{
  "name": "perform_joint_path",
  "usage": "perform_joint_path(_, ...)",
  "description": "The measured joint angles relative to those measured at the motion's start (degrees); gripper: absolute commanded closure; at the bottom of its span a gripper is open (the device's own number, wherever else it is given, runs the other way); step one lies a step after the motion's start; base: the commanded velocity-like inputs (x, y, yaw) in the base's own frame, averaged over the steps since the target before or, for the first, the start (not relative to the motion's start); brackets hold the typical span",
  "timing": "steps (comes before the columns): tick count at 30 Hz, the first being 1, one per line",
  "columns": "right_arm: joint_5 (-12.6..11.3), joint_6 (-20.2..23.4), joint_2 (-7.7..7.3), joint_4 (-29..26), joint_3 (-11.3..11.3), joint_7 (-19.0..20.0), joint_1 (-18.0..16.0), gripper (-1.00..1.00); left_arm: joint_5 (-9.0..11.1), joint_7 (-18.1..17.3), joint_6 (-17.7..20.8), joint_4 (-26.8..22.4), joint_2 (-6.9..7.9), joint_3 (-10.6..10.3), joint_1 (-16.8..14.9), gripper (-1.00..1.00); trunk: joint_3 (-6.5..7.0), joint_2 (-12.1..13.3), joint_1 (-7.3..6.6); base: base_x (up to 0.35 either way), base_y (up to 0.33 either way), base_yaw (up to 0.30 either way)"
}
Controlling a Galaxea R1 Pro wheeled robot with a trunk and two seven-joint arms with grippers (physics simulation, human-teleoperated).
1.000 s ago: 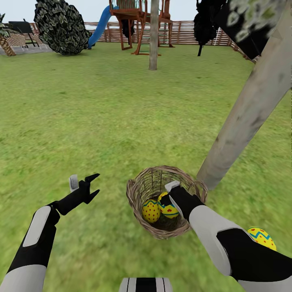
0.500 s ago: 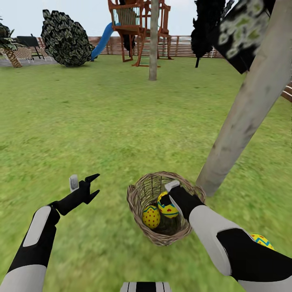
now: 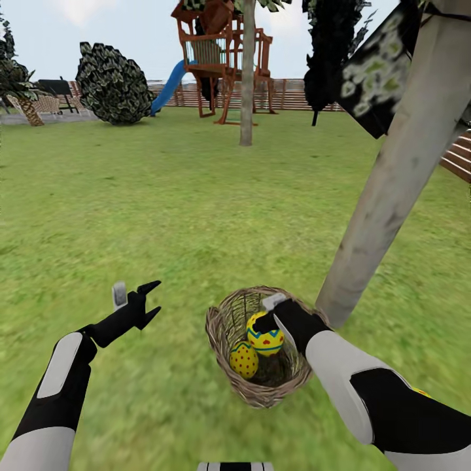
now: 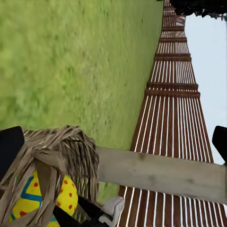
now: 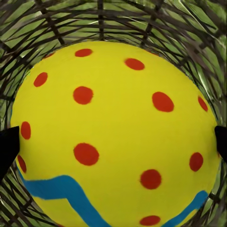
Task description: Take the three Easter eggs out of the wicker basket on the lawn in the garden, then place them on the lawn next to a single tree (choose any tree) so that all three eggs are next to the same tree and none are left in the basket.
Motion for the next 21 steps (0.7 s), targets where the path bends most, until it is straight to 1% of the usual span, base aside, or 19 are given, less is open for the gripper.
perform_joint_path(3, 0.01, 0.15, -0.09, -0.1, -0.09, 0.0, 0.01, 1.0, 0.0, 0.0, 0.0, 0.11, 0.0, 0.0, 0.0, -1.0, 0.67, 0.04, -0.08, 0.0, 0.0, 0.0)
perform_joint_path(4, 0.02, 0.21, -0.2, -0.13, -0.52, 0.04, 0.01, 1.0, 0.0, 0.0, 0.0, 0.1, 0.0, 0.0, 0.0, -1.0, 0.89, 0.05, -0.1, 0.0, 0.0, 0.0)
perform_joint_path(8, 0.04, 0.34, -0.96, -0.64, -4.11, 0.08, 0.01, 1.0, 0.0, 0.0, 0.0, 0.14, 0.0, 0.0, 0.0, -1.0, 1.77, 0.11, -0.21, 0.0, 0.0, 0.0)
perform_joint_path(13, 0.01, 0.43, -1.43, -0.76, -4.41, 0.08, 0.01, 1.0, 0.0, 0.0, 0.0, 0.23, 0.0, 0.0, 0.0, -1.0, 2.88, 0.17, -0.33, 0.0, 0.0, 0.0)
perform_joint_path(15, 0.01, 0.44, -1.77, -1.55, -5.27, 0.4, 0.0, 1.0, 0.0, 0.0, 0.0, 0.22, 0.02, 0.0, 0.0, -1.0, 3.33, 0.2, -0.39, 0.0, 0.0, 0.0)
perform_joint_path(16, -0.03, 0.49, -1.81, -2.2, -5.61, 1.62, 0.0, 1.0, 0.0, 0.0, 0.0, 0.23, 0.02, 0.02, 0.0, -1.0, 3.55, 0.21, -0.41, 0.0, 0.0, 0.0)
perform_joint_path(17, -0.07, 0.58, -1.99, -2.86, -5.87, 4.72, 0.01, 1.0, 0.0, 0.0, 0.0, 0.23, 0.01, 0.01, 0.0, -1.0, 3.77, 0.23, -0.44, 0.0, 0.0, 0.0)
perform_joint_path(18, -0.02, 0.66, -2.79, -3.25, -6.0, 8.94, 0.0, 1.0, 0.0, 0.0, 0.0, 0.27, 0.0, 0.02, 0.0, -1.0, 3.97, 0.42, -0.55, 0.0, 0.0, 0.0)
perform_joint_path(20, 0.05, 0.69, -4.09, -3.45, -6.12, 12.44, 0.0, 1.0, 0.0, 0.0, 0.0, 0.31, 0.07, 0.07, 0.0, -1.0, 4.33, 1.22, -0.99, 0.0, 0.0, 0.0)
perform_joint_path(21, 0.02, 0.7, -4.49, -3.58, -6.25, 13.03, 0.01, 1.0, 0.0, 0.0, 0.0, 0.34, 0.08, 0.08, 0.0, -1.0, 4.51, 1.62, -1.21, 0.0, 0.0, 0.0)
